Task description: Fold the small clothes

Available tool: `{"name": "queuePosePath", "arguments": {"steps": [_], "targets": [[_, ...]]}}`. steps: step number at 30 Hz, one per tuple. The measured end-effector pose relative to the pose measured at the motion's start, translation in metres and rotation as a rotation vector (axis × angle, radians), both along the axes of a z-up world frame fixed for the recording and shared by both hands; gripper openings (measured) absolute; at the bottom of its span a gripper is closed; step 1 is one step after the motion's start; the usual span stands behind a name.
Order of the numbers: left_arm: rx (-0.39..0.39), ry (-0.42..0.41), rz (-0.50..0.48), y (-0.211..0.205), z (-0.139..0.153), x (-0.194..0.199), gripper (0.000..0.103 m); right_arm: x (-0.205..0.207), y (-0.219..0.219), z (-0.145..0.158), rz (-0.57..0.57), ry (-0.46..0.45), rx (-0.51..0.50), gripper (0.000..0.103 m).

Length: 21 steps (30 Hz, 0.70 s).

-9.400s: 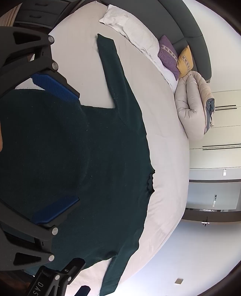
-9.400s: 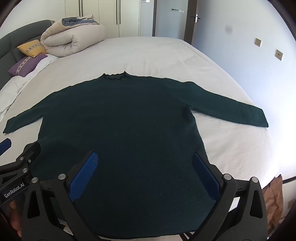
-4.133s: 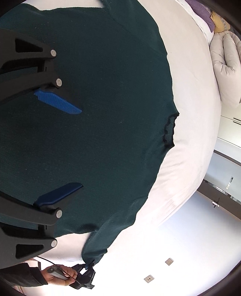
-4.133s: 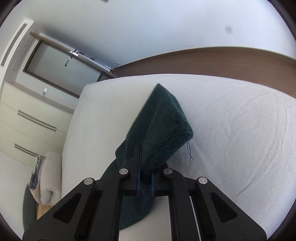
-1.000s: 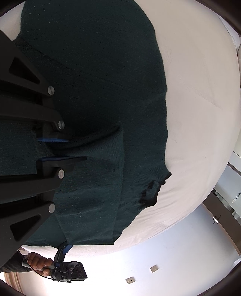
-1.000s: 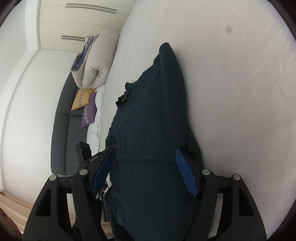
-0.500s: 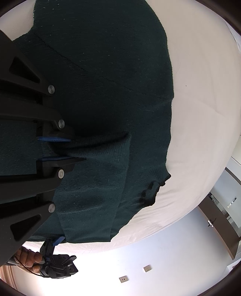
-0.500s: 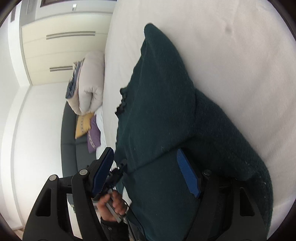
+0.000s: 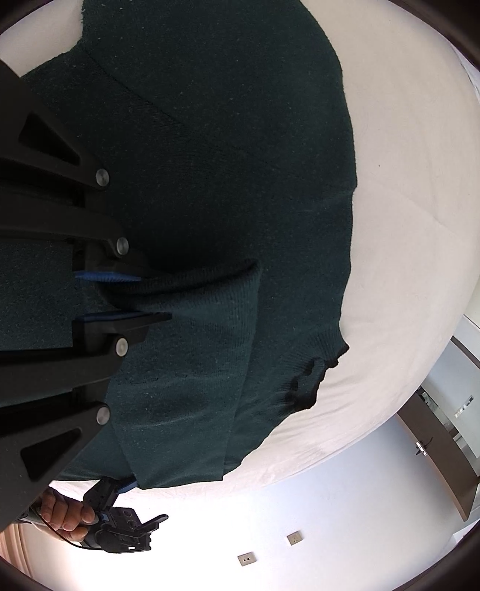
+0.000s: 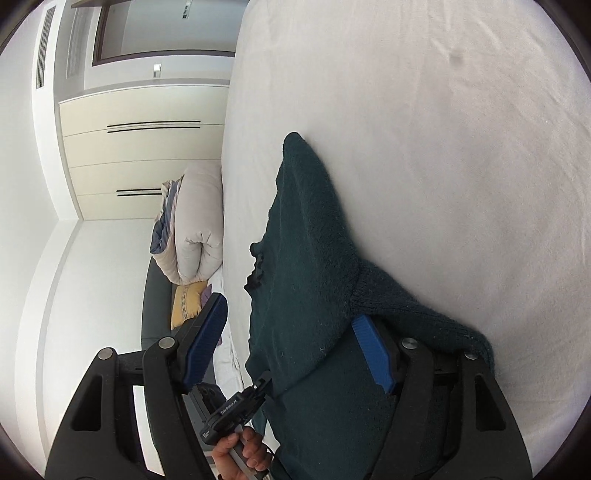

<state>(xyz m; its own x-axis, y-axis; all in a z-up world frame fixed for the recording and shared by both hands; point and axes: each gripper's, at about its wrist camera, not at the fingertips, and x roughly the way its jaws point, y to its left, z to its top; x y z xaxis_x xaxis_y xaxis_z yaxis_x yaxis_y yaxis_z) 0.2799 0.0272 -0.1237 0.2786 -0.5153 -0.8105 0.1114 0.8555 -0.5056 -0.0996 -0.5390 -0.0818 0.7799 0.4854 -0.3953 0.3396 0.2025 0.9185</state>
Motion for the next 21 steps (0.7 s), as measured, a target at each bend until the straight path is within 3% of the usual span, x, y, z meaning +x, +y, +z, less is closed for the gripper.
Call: {"name": "queuePosePath", "arguments": {"steps": [3,5,7,9,13,17,21], "targets": [[-0.011,-0.001,0.001,0.000,-0.001,0.000,0.019,-0.002,-0.003,-0.001,0.033,0.005,0.023,0.068],[-0.042,-0.012,-0.016,0.000,0.002,-0.002,0.041,-0.008,-0.004,0.005,0.049,0.009,0.030,0.069],[-0.068,-0.022,-0.024,0.000,0.007,-0.005,0.071,-0.017,-0.005,0.014,0.071,0.004,0.029,0.070],[-0.036,-0.042,-0.022,-0.004,0.014,-0.009,0.081,-0.025,-0.007,0.028,0.095,-0.037,0.029,0.071],[0.005,-0.080,-0.034,-0.006,0.028,-0.023,0.085,-0.018,-0.013,0.061,0.129,-0.096,-0.046,0.071],[0.008,-0.127,-0.016,0.012,0.039,-0.050,0.086,-0.002,-0.020,0.073,0.130,-0.089,-0.083,0.071],[-0.072,-0.207,0.124,0.074,0.043,-0.083,0.086,-0.005,0.004,0.081,0.192,-0.113,-0.113,0.071]]}}
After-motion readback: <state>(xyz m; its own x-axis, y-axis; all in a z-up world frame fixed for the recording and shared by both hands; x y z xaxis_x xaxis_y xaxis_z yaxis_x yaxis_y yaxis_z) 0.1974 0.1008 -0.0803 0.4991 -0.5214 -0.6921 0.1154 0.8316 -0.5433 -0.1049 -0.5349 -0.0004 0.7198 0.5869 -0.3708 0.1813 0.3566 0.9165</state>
